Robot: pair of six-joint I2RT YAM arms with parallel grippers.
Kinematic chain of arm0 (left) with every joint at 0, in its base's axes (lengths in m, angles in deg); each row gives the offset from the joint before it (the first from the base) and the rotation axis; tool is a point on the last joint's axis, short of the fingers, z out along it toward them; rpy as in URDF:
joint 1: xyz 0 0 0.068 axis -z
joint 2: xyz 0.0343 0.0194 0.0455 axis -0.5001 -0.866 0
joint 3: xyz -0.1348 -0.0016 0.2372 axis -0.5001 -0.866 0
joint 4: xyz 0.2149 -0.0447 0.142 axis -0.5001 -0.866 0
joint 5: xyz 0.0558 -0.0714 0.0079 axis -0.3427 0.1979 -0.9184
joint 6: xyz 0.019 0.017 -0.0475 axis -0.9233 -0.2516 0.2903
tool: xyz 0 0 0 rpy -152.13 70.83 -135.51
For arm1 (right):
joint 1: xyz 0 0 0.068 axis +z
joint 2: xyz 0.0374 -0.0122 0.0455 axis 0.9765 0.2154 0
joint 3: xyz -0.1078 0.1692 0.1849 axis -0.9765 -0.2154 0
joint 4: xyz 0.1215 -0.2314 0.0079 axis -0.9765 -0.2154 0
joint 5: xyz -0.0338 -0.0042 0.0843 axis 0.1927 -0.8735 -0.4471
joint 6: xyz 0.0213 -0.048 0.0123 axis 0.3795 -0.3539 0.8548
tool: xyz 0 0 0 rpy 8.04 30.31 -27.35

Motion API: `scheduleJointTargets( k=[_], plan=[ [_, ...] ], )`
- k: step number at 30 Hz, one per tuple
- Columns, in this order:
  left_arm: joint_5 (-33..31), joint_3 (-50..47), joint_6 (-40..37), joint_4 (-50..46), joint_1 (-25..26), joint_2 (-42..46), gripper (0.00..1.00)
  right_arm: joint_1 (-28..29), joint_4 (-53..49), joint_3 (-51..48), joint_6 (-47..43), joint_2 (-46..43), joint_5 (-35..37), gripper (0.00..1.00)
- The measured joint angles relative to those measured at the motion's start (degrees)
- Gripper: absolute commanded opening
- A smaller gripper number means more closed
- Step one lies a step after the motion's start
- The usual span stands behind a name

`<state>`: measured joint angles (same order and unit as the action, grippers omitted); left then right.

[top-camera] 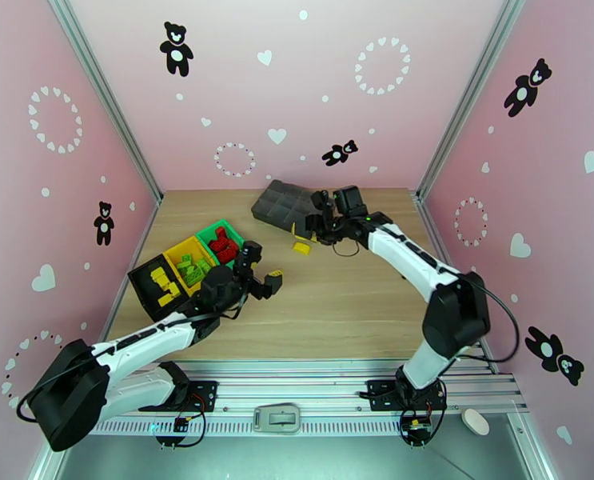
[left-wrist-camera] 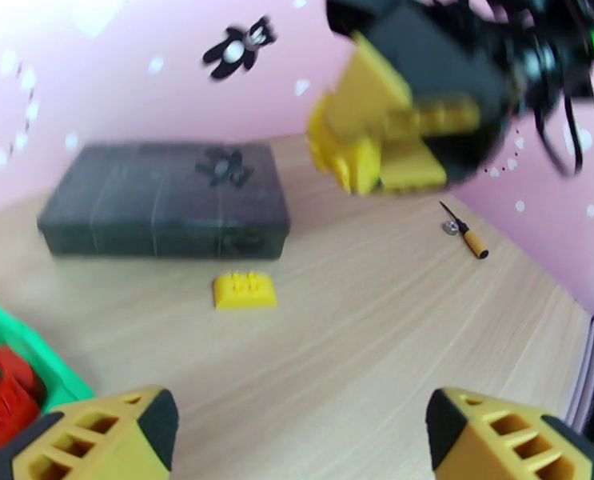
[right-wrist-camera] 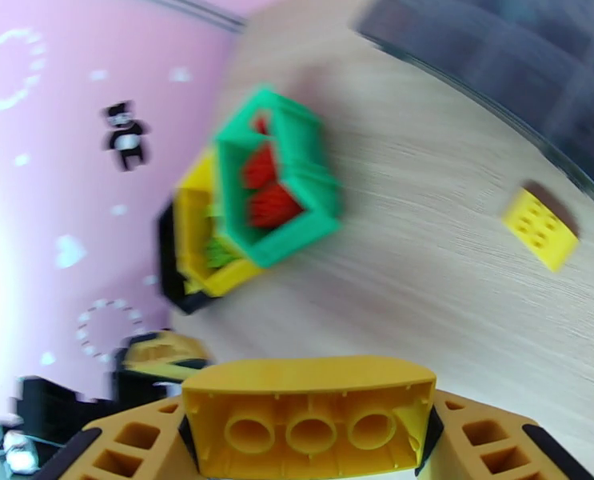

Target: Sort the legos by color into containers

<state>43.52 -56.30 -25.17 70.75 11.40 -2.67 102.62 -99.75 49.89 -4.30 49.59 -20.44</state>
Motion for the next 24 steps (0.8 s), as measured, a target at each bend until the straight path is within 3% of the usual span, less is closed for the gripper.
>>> scheduleJointTargets(
  k=[14,24],
  plan=[
    [-1.84,12.22,-11.78,1.03,6.21,-0.63,0.84,1.77,-4.17,0.22,1.31,-11.76,-6.19,0.52],
    [-1.86,13.6,-10.36,5.97,6.8,-4.33,0.89,4.17,-3.78,-0.85,2.95,-13.16,-7.21,0.51]
  ],
)
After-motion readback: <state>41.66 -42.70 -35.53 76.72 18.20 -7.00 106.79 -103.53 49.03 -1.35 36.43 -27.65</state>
